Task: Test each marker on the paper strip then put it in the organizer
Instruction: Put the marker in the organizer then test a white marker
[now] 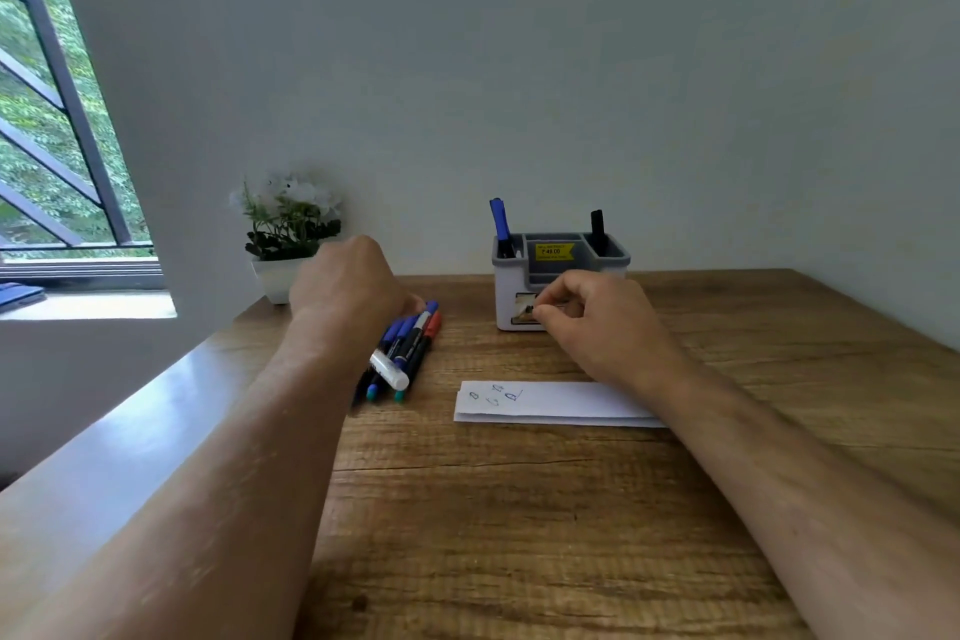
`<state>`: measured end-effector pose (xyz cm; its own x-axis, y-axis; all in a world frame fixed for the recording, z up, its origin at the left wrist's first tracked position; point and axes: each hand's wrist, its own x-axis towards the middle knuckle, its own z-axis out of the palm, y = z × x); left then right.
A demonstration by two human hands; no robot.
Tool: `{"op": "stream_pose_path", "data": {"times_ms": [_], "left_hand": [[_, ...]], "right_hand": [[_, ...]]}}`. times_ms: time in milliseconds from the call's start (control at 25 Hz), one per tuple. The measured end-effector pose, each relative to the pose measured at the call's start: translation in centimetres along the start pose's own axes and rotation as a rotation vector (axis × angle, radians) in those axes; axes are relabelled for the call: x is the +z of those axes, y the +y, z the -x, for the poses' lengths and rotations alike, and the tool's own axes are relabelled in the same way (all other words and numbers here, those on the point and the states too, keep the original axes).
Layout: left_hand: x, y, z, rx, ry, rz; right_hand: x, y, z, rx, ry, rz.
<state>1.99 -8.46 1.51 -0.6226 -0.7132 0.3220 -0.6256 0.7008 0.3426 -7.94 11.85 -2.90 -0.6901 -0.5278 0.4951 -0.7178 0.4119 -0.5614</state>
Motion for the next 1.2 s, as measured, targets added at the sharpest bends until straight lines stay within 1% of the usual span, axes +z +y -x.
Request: {"op": "stream_pose_path", "data": {"times_ms": [120,280,400,680,800,880,920,1040,1080,1200], "left_hand": [[-0.4,-0.4,0.3,-0.066,-0.095,-0.094],[0.0,-0.3,0.5,-0.079,-0.157,-0.168],[0.2,-0.1,0.7,-0.079,-0.144,-0.209],[0.7,0.5,0.7,-0.042,-0.159,-0.151],[0.6,0.6,0.5,-0.014,-0.083,-0.106],[0.3,0.9,0.3,0.006,-0.004,0.004],[0.2,1.1,0.3,0.009,0.022,0.122],[-0.1,2.3,0.8,0.026,0.009,0.612],[0.1,2.7,1.1,0.051,0.002,0.724],[0.7,3.6,1.8,0.116,-0.012,0.893]], "right_hand": [[0.3,-0.1,-0.1,0.002,-0.015,-0.001],[0.2,-0.1,-0.1,-0.002,-0.024,0.000],[0.2,-0.1,0.0,-0.003,-0.020,0.000],[0.2,-0.2,0.1,-0.002,-0.021,-0.012],[0.2,-0.2,0.0,-0.001,-0.022,-0.013],[0.3,-0.1,0.0,-0.001,-0.020,-0.024],[0.3,-0.1,0.0,-0.002,-0.020,-0.030],[0.3,-0.1,0.0,-0.023,-0.004,-0.039],[0.3,-0.1,0.0,-0.035,0.007,-0.042],[0.2,-0.2,-0.1,-0.067,0.046,-0.065]]}}
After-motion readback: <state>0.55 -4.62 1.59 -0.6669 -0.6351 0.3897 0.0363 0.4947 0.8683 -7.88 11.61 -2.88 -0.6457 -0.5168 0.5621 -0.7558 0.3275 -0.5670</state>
